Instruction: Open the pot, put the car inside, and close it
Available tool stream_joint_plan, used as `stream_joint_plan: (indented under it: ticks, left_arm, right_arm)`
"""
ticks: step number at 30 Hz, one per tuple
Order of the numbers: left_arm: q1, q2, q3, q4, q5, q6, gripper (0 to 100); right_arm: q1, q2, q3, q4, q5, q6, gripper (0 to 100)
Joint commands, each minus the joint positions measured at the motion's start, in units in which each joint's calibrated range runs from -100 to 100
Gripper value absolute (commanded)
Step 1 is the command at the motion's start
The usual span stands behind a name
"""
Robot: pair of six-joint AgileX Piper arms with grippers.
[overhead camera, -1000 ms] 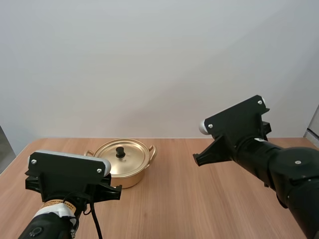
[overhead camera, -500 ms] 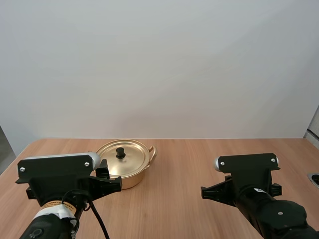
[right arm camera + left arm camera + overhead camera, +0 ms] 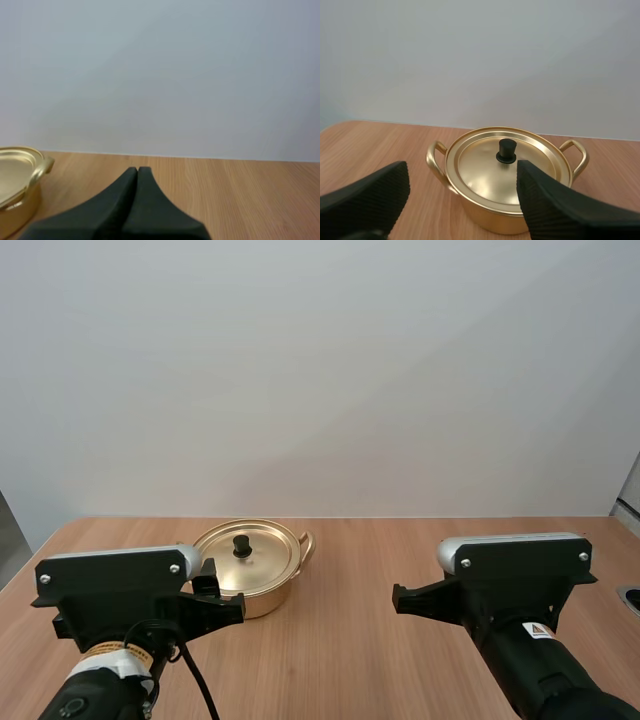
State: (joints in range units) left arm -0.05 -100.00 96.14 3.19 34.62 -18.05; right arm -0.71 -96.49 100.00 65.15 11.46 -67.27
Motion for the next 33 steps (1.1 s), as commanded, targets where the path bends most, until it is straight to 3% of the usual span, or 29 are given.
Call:
stream_joint_plan:
  ticks: [1,5,8,10,14,18,27,33]
  left_arm:
    - [0.00,0.0,-0.1,0.0,0.0,0.0,100]
    - [0.00,0.0,-0.1,0.0,0.0,0.0,100]
    - [0.00,0.0,-0.1,0.0,0.0,0.0,100]
    - [0.00,0.0,-0.1,0.0,0.0,0.0,100]
    - [0.00,0.0,-0.1,0.0,0.0,0.0,100]
    - [0.00,0.0,-0.1,0.0,0.0,0.0,100]
    - [0.00,0.0,-0.1,0.0,0.0,0.0,100]
    - [0.00,0.0,-0.1,0.0,0.0,0.0,100]
  right_arm:
    - [0.0,-0.2,0.0,-0.4,2.4,3.1,0]
    - [0.0,-0.2,0.0,-2.9,10.1,3.1,0]
    - [0.1,-1.1,0.0,-8.3,18.2,5.5,0]
    - [0.1,-2.5,0.0,-17.6,20.0,13.2,0]
    - [0.0,-3.5,0.0,-37.3,14.7,38.5,0]
    - [-0.2,-3.5,0.0,-50.0,21.0,48.7,0]
    - [-0.2,-3.5,0.0,-55.3,20.6,51.9,0]
    - [-0.2,-3.5,0.0,-59.5,20.2,57.3,0]
